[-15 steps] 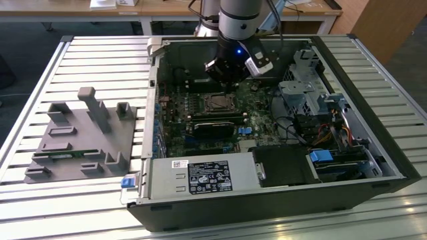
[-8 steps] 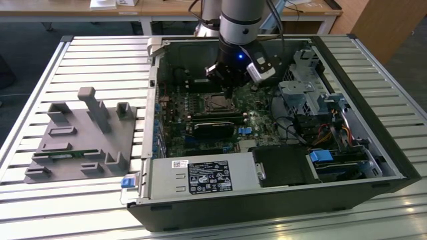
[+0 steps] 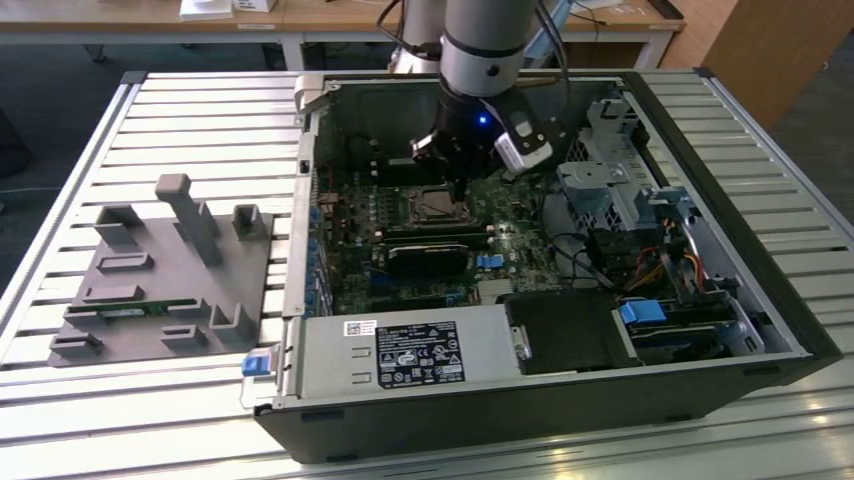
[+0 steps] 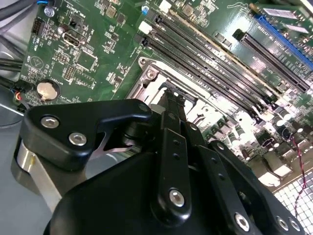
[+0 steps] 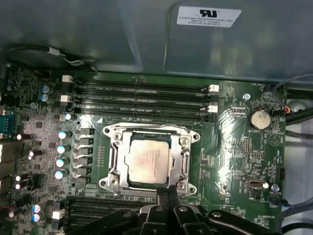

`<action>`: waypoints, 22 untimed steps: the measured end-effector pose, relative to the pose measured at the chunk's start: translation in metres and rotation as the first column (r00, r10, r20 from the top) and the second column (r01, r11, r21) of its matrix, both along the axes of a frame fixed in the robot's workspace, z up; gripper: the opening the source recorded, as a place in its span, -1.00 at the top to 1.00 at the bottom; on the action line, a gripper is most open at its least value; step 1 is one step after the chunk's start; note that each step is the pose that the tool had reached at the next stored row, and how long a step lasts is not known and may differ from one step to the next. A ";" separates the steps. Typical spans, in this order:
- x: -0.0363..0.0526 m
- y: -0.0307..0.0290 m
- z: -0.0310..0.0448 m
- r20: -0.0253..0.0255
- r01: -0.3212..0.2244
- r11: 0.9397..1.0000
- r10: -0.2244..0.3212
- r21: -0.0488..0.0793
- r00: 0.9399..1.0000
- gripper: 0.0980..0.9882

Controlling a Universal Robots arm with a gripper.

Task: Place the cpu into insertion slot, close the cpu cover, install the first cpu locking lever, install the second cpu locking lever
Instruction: 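Install the second cpu locking lever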

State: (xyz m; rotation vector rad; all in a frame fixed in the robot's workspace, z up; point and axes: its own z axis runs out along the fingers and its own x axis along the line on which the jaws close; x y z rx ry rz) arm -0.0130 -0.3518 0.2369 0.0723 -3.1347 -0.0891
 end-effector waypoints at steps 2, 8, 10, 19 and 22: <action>0.0000 -0.0018 -0.0006 0.000 0.000 1.000 0.000 0.001 1.000 0.98; -0.0001 -0.0130 -0.0016 0.000 0.000 1.000 0.000 0.003 1.000 0.98; -0.0010 -0.0156 -0.0017 0.000 0.000 1.000 0.000 0.003 1.000 0.98; -0.0144 -0.0212 -0.0029 0.000 -0.003 1.000 0.003 0.003 1.000 0.98; -0.0146 -0.0212 -0.0030 0.000 -0.002 1.000 0.002 0.015 1.000 0.98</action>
